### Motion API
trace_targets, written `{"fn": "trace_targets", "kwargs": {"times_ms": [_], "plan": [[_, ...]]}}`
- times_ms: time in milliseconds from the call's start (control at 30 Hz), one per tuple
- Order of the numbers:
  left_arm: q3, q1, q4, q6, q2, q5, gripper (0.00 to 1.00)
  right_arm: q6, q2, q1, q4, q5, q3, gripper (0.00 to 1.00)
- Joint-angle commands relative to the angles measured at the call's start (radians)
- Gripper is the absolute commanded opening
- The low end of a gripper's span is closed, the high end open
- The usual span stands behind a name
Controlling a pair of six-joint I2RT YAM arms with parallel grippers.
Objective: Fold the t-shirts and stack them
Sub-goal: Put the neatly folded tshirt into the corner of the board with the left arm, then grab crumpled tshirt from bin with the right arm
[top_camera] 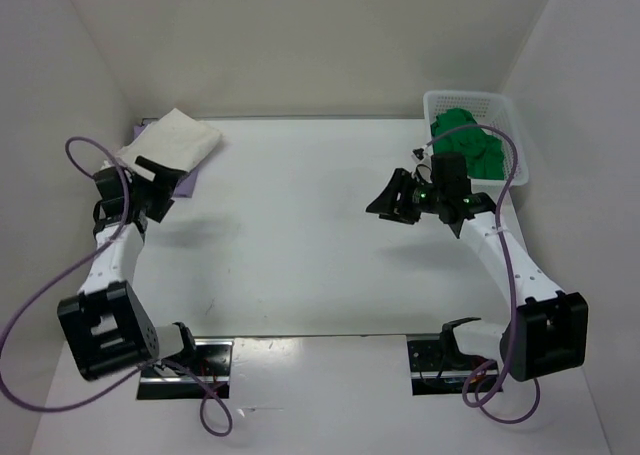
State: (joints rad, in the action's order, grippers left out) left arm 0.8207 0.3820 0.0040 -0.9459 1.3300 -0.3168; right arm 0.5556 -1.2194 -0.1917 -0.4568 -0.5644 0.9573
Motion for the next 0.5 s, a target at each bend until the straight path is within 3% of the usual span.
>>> {"fn": "trace_targets", "kwargs": {"times_ms": [0,33,133,167,200,333,400,467], "plan": [[0.0,0.014,-0.005,0.047,-0.176,0.045,1.0,-0.017,-0.009,0.006,0.041,0.012,0.008,0.55],[-0.014,0.014,-0.015,0.047,-0.199,-0.002,1.0,-0.017,-0.009,0.006,0.05,0.026,0.008,0.52],[-0.071,-0.043,-0.062,0.08,-0.255,-0.065,1.0,0.004,-0.022,0.006,0.06,0.101,0.008,0.21],[-0.09,-0.107,-0.081,0.094,-0.264,-0.065,1.0,0.013,-0.038,0.006,0.06,0.125,0.023,0.12],[-0.103,-0.144,-0.093,0.125,-0.275,-0.065,1.0,0.013,-0.06,0.006,0.06,0.179,0.034,0.08],[-0.121,-0.362,-0.16,0.191,-0.285,-0.053,1.0,0.013,-0.11,0.006,0.047,0.331,0.151,0.05],[-0.121,-0.483,-0.17,0.191,-0.258,-0.042,1.0,0.013,-0.161,0.006,0.037,0.446,0.202,0.15],[-0.121,-0.557,-0.17,0.191,-0.233,-0.042,1.0,0.001,-0.207,0.006,0.006,0.52,0.297,0.18]]}}
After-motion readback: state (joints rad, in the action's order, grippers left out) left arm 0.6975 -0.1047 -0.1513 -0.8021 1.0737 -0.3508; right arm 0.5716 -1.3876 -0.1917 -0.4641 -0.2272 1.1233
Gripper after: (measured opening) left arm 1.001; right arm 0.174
